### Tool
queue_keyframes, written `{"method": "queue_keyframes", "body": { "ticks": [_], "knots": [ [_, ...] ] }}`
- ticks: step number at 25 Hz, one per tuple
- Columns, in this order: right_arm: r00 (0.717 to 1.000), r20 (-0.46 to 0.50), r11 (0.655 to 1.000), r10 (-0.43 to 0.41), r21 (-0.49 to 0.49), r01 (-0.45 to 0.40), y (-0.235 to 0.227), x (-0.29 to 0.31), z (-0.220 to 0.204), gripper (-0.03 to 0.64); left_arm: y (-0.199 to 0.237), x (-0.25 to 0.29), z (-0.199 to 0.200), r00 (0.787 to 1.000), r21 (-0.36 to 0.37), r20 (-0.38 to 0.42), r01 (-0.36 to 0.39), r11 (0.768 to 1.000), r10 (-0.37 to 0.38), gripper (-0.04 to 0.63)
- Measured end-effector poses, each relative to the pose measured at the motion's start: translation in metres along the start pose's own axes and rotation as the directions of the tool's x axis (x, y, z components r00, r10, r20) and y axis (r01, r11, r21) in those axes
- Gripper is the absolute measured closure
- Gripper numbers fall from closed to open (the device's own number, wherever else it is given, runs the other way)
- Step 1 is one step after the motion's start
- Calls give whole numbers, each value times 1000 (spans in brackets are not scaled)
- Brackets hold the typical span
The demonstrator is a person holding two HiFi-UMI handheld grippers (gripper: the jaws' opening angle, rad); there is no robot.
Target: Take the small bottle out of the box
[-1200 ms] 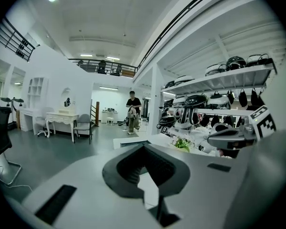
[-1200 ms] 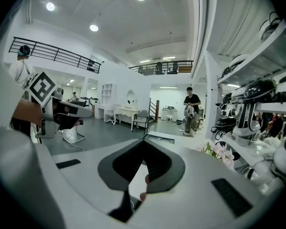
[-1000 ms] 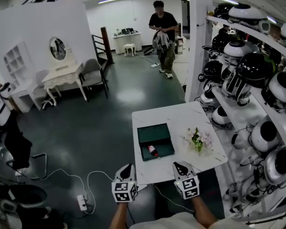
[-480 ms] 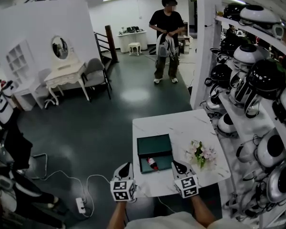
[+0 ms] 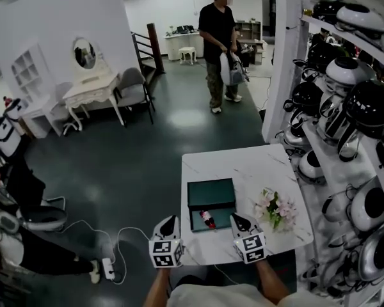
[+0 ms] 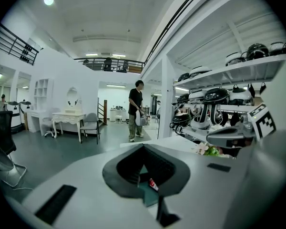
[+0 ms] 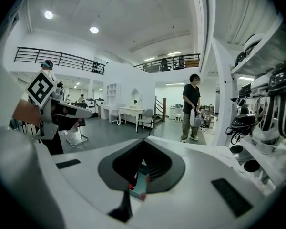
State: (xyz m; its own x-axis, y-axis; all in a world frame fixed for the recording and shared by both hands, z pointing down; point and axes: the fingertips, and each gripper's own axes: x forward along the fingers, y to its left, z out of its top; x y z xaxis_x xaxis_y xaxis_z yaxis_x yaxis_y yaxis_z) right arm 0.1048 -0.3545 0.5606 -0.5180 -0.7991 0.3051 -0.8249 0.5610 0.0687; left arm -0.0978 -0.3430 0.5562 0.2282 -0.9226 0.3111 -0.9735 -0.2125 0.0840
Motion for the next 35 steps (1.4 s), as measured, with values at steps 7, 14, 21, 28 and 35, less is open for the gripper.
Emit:
{"method": "queue_keyframes", "body": {
  "ticks": [7,14,21,28,35],
  "knots": [
    [1000,-26,1000,9,17,-9,10,19,-6,595,17,14,-3,1000,-8,-21,5,1000,-5,577],
    [997,-71,999,-17,33,20,12,50,-9,595,40,45,-3,998,-26,-42,42,999,-43,577],
    [990,-141,999,-32,30,36,21,87,-23,595,66,78,-16,994,-47,-75,78,996,-82,577],
    [977,-211,998,-27,52,39,23,115,-50,595,79,107,-38,985,-63,-133,106,992,-114,577],
    [958,-287,996,-17,84,43,28,131,-79,595,81,126,-67,969,-90,-201,131,987,-147,577]
  ]
}}
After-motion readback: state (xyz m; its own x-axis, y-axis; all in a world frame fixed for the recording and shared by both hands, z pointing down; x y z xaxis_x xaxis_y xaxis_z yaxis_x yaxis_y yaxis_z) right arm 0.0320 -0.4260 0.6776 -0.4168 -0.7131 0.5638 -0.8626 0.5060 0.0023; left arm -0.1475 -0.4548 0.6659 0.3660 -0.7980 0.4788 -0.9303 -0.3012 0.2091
